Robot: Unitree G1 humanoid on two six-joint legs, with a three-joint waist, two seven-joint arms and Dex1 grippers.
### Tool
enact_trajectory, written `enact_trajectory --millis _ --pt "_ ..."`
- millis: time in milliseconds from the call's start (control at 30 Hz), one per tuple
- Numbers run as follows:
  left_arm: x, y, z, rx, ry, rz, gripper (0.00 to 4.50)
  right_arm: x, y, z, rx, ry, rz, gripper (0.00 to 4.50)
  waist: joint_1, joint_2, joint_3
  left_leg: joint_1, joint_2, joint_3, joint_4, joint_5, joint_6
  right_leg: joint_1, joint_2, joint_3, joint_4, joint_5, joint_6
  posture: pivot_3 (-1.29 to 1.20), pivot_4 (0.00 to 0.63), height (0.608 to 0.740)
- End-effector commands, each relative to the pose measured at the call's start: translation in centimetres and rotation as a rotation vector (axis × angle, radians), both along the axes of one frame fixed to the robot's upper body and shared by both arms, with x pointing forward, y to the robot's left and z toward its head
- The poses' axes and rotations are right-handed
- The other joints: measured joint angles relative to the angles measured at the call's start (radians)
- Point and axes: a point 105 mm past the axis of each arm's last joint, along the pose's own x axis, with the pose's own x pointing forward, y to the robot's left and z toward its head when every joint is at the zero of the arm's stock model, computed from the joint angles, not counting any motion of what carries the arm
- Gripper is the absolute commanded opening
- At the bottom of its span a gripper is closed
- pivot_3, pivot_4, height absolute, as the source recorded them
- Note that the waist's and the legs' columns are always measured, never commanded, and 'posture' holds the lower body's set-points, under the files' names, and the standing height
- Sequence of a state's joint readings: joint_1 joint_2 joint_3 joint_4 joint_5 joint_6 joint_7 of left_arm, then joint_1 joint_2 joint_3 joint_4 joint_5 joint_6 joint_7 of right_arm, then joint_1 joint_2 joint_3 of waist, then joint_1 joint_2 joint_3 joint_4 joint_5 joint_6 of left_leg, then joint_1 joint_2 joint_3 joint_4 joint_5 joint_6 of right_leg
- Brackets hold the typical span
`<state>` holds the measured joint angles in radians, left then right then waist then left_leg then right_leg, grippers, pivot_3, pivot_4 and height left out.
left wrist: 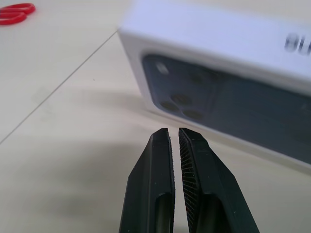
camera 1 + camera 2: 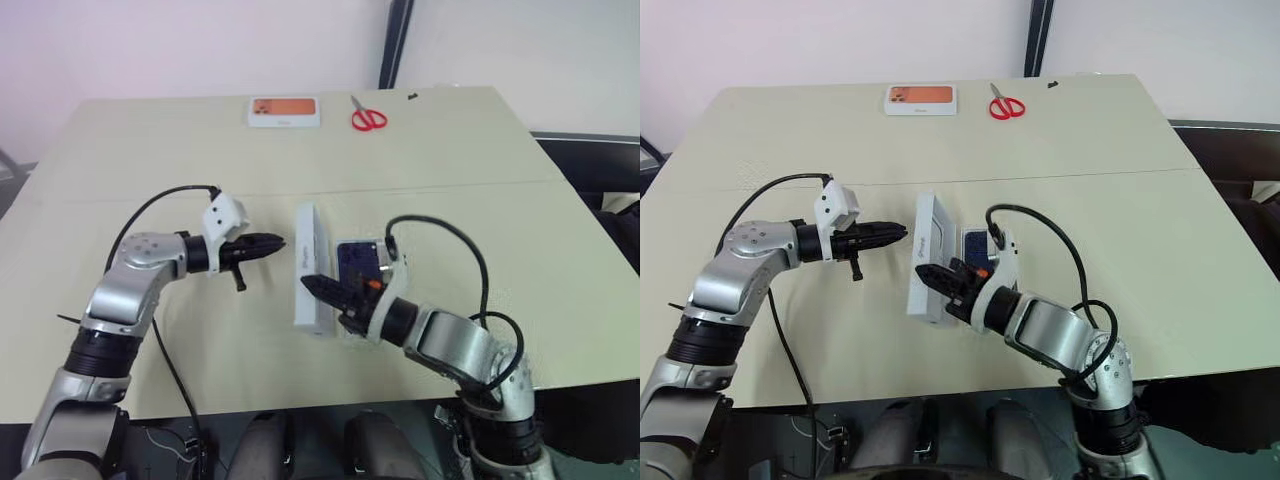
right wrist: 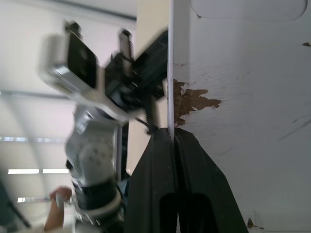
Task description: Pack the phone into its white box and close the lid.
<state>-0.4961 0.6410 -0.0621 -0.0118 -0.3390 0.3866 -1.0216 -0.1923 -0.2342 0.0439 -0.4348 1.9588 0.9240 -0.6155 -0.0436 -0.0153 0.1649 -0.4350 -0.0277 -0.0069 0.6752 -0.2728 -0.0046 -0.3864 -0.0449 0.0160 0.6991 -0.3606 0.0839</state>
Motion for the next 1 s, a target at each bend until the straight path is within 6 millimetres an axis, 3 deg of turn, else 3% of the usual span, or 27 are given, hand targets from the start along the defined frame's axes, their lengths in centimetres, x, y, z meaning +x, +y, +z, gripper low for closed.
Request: enact_trajectory --millis 33,100,300,467,767,933,1000 --pt "-0.9 -0.7 1.0 -0.008 -0.028 -0.052 0.36 -0.1 -1.1 -0.3 0.001 -0.037 0.087 0.3 0.001 0.0 0.0 0.0 0.0 0.0 0.0 -0.001 0.001 0.0 0.0 0.0 0.0 0.0 0.0 0.0 0.15 0.74" --pt "-1.4 -1.4 0.7 -0.005 -0.012 -0.087 0.36 0.5 -1.9 -0.4 -0.017 -0.045 0.103 0.84 0.003 0.0 0.0 0.0 0.0 0.0 0.0 -0.001 0.002 0.001 0.0 0.0 0.0 0.0 0.0 0.0 0.15 0.74" --pt "-2.7 -3.8 -0.2 0.03 0.029 -0.194 0.36 2.4 -4.4 2.9 -0.083 -0.198 0.175 3.87 0.006 0.0 0.0 0.0 0.0 0.0 0.002 -0.001 0.002 0.001 0.0 0.0 0.0 0.0 0.0 0.0 0.15 0.74" --pt "-1.9 -5.9 -0.4 0.075 0.04 -0.219 0.36 3.2 -7.2 5.4 -0.292 -0.3 0.199 3.87 0.021 0.0 0.0 -0.001 0.0 0.0 0.004 -0.003 0.005 0.002 0.0 -0.001 0.0 0.0 0.0 0.0 0.15 0.74" --pt "-1.8 -12.1 -0.3 0.136 -0.028 -0.342 0.36 5.7 -11.1 5.9 -0.725 -0.526 0.156 3.87 0.034 0.0 0.0 -0.008 0.0 0.0 0.009 -0.004 0.007 -0.001 0.0 -0.001 -0.001 0.0 0.0 0.0 0.15 0.74" --pt "-0.6 -12.5 0.5 0.111 -0.064 -0.286 0.36 6.9 -12.3 5.8 -0.901 -0.682 0.161 3.87 0.028 0.0 0.0 -0.007 0.0 0.001 0.009 -0.004 0.007 -0.003 0.0 -0.001 0.0 0.0 0.0 0.0 0.15 0.74" --pt "0.0 -11.6 1.3 0.085 -0.08 -0.238 0.36 7.1 -12.7 5.8 -0.967 -0.751 0.177 3.36 0.031 0.0 0.0 -0.007 0.0 0.001 0.009 -0.004 0.007 -0.003 0.0 -0.001 0.0 0.0 0.0 0.0 0.15 0.74"
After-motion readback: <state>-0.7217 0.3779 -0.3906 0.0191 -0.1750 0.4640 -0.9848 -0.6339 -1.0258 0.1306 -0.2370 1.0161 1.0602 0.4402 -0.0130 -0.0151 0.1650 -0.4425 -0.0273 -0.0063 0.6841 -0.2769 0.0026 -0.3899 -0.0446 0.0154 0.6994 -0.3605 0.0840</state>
